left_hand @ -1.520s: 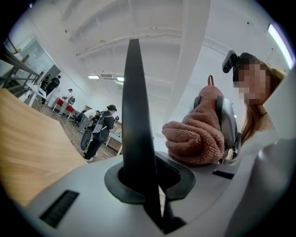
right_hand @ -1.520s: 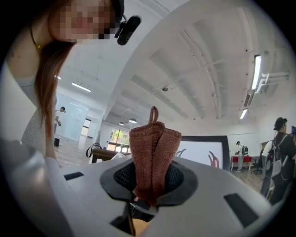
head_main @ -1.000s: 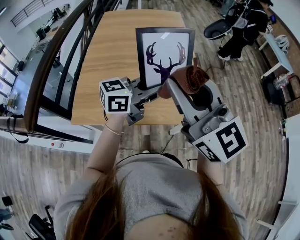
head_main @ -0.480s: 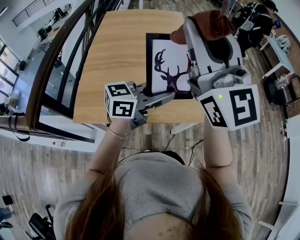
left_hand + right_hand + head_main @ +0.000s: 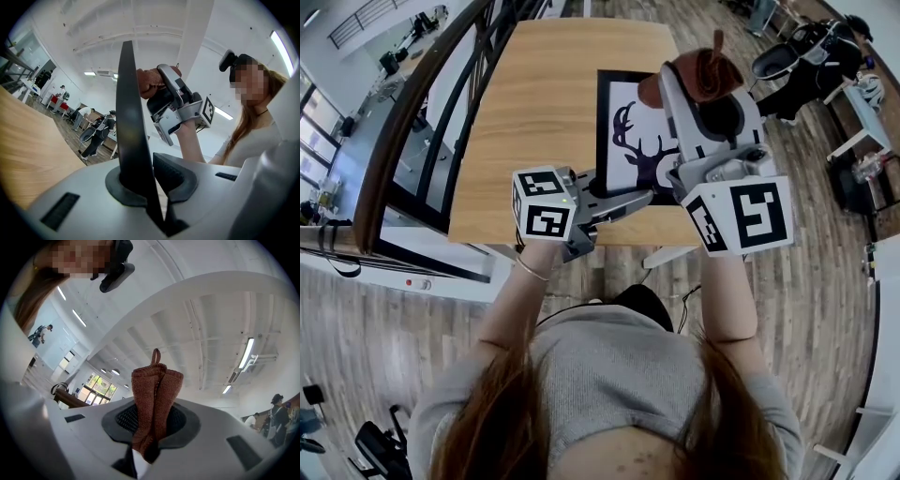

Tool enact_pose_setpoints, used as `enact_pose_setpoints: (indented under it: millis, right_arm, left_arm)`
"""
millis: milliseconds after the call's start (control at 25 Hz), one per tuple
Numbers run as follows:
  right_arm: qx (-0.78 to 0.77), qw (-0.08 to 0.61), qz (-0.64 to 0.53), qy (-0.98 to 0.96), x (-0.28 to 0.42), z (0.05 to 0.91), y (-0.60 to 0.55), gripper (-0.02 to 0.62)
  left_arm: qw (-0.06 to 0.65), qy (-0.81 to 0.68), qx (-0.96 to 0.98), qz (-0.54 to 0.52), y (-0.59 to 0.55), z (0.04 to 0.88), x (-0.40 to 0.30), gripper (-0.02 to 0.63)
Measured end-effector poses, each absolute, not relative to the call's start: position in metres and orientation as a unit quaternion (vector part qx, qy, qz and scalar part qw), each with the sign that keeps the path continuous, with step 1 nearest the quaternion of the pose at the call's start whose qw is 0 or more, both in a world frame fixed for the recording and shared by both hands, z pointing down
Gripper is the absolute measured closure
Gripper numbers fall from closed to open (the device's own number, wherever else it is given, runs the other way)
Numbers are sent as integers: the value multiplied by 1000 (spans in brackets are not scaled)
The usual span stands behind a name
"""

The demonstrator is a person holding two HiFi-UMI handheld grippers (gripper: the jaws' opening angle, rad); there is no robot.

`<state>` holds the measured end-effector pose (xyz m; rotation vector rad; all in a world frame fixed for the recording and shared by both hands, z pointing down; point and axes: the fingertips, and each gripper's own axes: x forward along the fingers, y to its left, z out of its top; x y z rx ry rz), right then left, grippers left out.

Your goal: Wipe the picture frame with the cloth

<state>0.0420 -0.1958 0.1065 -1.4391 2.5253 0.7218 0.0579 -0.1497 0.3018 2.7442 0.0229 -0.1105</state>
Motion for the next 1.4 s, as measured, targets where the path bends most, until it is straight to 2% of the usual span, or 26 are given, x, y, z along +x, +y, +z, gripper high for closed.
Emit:
enact_pose_setpoints:
  millis: [920,1400]
  right_arm:
    - [-454,26,143,879,49,198,-165,499]
    - [-434,-16,130,891,51,225,-142,499]
  left_arm:
    - [203,-27,978,-47,-157,306,60,558]
    - [187,-45,980,-49,-159,303,59,559]
